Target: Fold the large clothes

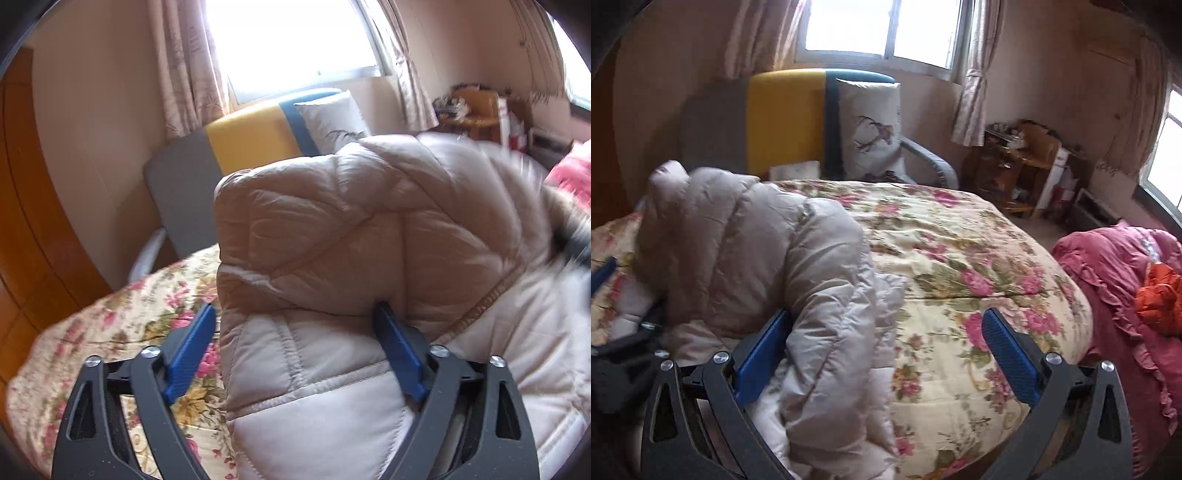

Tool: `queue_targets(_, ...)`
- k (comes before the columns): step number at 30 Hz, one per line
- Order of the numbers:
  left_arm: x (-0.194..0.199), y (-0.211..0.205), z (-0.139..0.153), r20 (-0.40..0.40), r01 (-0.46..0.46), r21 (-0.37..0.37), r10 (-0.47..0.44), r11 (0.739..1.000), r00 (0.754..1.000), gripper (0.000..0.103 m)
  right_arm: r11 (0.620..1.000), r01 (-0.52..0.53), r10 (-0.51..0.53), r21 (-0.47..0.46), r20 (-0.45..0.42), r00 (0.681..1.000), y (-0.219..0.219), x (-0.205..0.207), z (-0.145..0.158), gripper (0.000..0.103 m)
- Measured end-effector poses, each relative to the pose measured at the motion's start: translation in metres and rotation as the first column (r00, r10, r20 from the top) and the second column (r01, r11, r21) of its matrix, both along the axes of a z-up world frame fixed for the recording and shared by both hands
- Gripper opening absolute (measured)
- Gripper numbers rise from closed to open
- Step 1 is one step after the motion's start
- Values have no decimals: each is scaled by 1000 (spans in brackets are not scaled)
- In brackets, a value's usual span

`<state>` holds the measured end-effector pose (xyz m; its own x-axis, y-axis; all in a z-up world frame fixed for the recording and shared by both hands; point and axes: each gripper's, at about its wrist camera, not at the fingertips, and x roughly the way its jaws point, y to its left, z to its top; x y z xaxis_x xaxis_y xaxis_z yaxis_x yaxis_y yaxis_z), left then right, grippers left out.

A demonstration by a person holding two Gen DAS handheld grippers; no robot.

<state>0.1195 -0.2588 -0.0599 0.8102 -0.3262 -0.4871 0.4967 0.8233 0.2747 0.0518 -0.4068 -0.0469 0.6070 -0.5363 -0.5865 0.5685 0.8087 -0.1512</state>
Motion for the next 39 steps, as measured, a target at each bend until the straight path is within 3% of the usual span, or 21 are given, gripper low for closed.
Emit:
queue_targets(2, 6, 12, 15, -97, 67, -88, -75, 994, 992, 97, 999, 13, -13, 49, -11, 1000, -20, 0, -30, 101)
queue_targets(5, 13, 22, 41, -90, 33, -194, -51, 981, 995, 99, 974, 47, -63, 221, 64, 996, -45, -12, -58, 101)
queue_targets(7, 21, 12, 53, -117, 52, -205, -78, 977, 990, 99, 955, 30, -64, 296, 106, 992, -51, -16, -64, 101)
queue_targets(9, 29, -8, 60, -124, 91, -160, -111, 983, 986, 99, 950, -1, -35, 312, 107, 994, -50, -11, -60, 101)
queue_targets(11, 40, -41, 53, -116, 135, -29, -137, 990, 984, 99, 958, -44, 23, 285, 74, 997, -44, 5, -56, 101)
queue_targets(14, 63, -70, 25, -110, 92, 115, -80, 989, 991, 99, 966, -98, 100, 238, 7, 995, -37, 38, -52, 101)
queue_targets(17, 82, -73, 4, -139, 27, 113, -11, 993, 990, 99, 954, -102, 104, 280, 10, 995, -48, 60, -62, 101)
queue_targets(22, 83, -72, -13, -124, 27, 103, -14, 994, 992, 100, 894, -106, 75, 435, 87, 993, -72, 56, -81, 101)
queue_targets(24, 78, -72, -16, -107, 37, 96, -26, 995, 994, 100, 895, -104, 80, 433, 73, 994, -71, 51, -75, 101)
queue_targets(30, 64, -60, -9, -84, 38, 92, -30, 995, 996, 100, 949, -111, 110, 294, 19, 994, -50, 46, -56, 101)
queue_targets(36, 29, -26, -2, -120, 84, 25, -81, 996, 989, 100, 957, -121, 118, 263, 26, 993, -45, 47, -58, 101)
queue_targets(39, 18, -24, -9, -116, 98, 32, -94, 995, 989, 100, 956, -122, 118, 265, 34, 992, -44, 45, -60, 101)
